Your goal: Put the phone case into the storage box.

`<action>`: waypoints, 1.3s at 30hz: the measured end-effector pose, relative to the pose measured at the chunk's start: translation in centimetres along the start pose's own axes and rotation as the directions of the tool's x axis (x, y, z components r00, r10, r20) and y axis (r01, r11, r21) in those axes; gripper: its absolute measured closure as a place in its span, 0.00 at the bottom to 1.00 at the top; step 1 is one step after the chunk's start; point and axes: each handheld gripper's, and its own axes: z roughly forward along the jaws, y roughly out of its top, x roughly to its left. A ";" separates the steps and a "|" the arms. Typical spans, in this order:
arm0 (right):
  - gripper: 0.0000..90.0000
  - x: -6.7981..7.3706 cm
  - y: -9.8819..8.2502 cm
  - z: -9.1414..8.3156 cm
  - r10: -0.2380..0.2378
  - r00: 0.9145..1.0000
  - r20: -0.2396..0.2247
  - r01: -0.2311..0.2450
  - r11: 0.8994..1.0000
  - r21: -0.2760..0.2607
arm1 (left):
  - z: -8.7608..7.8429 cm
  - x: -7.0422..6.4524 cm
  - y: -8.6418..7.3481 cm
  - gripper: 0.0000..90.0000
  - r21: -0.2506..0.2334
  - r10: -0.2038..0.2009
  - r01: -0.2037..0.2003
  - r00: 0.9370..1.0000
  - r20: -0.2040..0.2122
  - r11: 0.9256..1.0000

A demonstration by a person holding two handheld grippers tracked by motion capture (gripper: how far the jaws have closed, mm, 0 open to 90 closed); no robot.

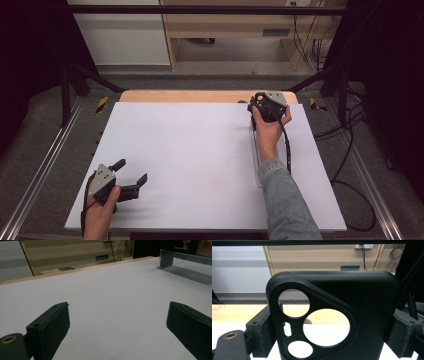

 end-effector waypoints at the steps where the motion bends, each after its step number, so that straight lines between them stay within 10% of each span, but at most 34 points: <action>1: 0.14 0.0 0.0 0.0 0.000 1.000 -0.001 0.000 1.000 0.000 | 0.0 0.0 0.0 0.05 0.000 0.000 0.000 1.000 0.000 1.000; 39: 0.04 -0.4 -0.2 -0.4 0.020 0.999 -0.026 -0.017 0.995 0.099 | 0.1 -0.2 0.0 0.05 0.008 -0.008 0.008 1.000 0.003 1.000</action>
